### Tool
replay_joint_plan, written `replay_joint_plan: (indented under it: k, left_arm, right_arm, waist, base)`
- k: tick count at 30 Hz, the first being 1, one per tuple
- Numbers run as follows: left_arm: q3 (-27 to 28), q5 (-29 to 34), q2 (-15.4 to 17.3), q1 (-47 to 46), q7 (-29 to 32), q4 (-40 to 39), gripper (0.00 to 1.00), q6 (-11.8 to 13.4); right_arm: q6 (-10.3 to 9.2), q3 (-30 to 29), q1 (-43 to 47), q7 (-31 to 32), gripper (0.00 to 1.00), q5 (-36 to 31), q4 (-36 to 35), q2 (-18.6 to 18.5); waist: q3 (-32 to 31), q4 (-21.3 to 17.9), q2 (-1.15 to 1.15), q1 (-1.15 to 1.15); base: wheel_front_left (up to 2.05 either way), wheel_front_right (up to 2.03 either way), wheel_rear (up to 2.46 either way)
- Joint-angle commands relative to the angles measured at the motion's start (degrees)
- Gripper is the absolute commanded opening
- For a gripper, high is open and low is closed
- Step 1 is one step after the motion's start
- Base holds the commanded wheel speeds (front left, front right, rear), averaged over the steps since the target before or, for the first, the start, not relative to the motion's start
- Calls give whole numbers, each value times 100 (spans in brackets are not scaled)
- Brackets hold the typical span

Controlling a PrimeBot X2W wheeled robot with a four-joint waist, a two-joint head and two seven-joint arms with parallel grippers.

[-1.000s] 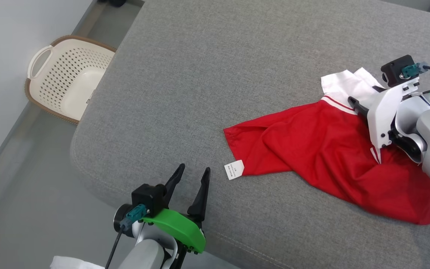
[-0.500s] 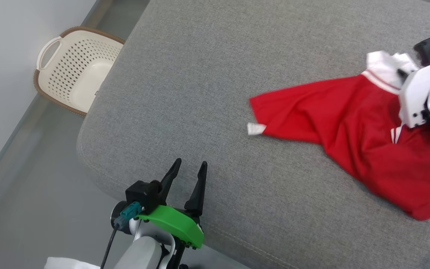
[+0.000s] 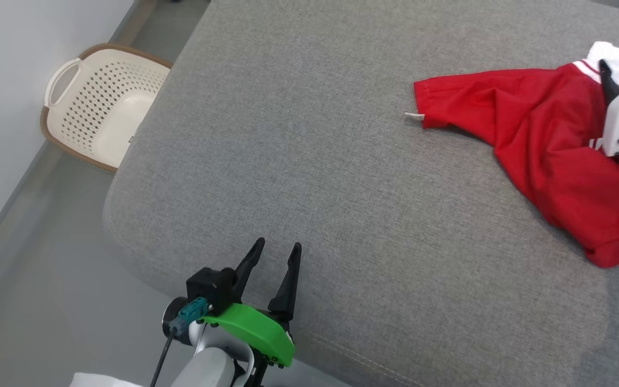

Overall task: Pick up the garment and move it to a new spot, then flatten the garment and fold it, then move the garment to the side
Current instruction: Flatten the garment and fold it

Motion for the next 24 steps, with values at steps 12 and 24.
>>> replay_joint_plan:
  k: [12,24]
  left_arm:
    - [349,307,13,75,-1,228,100,-87]
    - [547,472,13,306,-2,354,100,-191]
  right_arm:
    - [-10,-532,1566,-419,100,458,-1321,607]
    - [-10,-1427,2837,-419,100,410,-2537,773]
  waist:
    - [-859,-1090,0,0]
    - [-1054,-1209,0,0]
  base:
    - [0,0,0]
    - [0,0,0]
